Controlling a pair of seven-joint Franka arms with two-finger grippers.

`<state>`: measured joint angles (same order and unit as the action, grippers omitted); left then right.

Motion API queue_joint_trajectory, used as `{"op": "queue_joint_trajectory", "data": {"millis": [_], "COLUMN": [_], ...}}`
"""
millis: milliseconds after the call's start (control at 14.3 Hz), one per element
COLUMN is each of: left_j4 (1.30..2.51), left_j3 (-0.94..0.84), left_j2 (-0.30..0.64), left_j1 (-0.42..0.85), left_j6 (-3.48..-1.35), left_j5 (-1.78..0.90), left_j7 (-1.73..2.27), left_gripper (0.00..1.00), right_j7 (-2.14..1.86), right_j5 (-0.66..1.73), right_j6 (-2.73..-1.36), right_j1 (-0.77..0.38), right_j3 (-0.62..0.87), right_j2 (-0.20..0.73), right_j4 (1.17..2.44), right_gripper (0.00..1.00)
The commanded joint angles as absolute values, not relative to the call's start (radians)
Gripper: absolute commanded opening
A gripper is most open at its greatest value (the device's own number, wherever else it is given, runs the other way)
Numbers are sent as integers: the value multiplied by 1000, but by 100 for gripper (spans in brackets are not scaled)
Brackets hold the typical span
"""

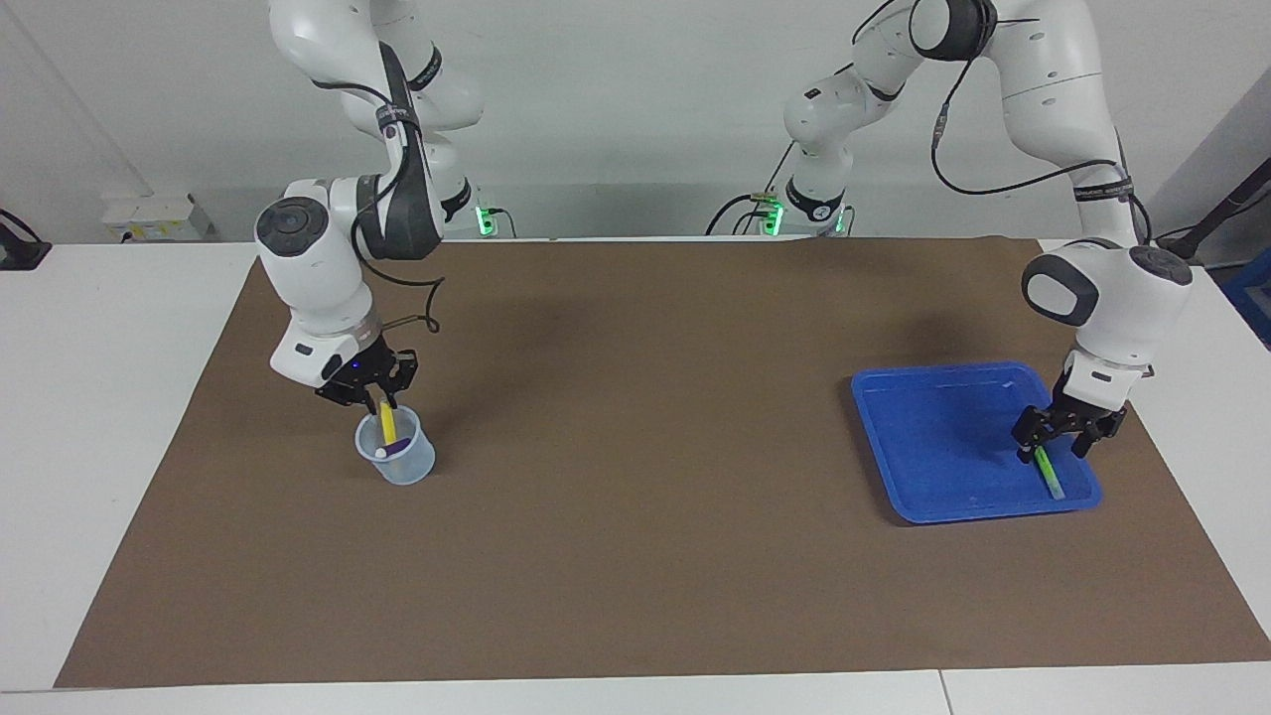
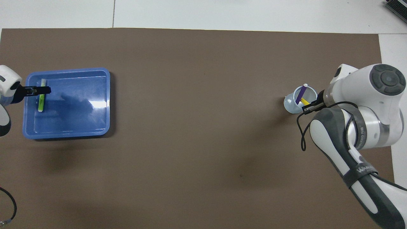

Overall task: Right arm passes pens to left for tray arrangement
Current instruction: 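Lower the green pen into the tray and open the left gripper, then pull the yellow pen from the cup with the right gripper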

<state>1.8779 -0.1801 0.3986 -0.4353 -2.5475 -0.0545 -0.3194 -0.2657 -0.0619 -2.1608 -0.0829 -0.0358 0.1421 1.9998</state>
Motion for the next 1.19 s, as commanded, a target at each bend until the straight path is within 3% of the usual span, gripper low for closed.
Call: {"op": "queue_joint_trajectory", "data": {"millis": [0,350,1119], "left_j4": [1760,1738,1743], "left_j3": [-175,-186,-198], "left_j2": [364,308,187], "left_j1": [-425,-381,-172], "left_j6": [-2340,-2224,-1979], "left_j5": [-43,-43,-99], "left_j7": [-286,-109,499], "left_gripper": [100,100,100], "right_j7": [-268,-270,-275], "right_j5": [-75,-61,125], "right_j6": [-2178,-2129,-1625], "right_j1": [-63,-60,-51], "right_j3": [-23,-23,-31], "right_j2": [147,146,40], "right_j4": [1999,1961,1677], "right_gripper": [12,10,10]}}
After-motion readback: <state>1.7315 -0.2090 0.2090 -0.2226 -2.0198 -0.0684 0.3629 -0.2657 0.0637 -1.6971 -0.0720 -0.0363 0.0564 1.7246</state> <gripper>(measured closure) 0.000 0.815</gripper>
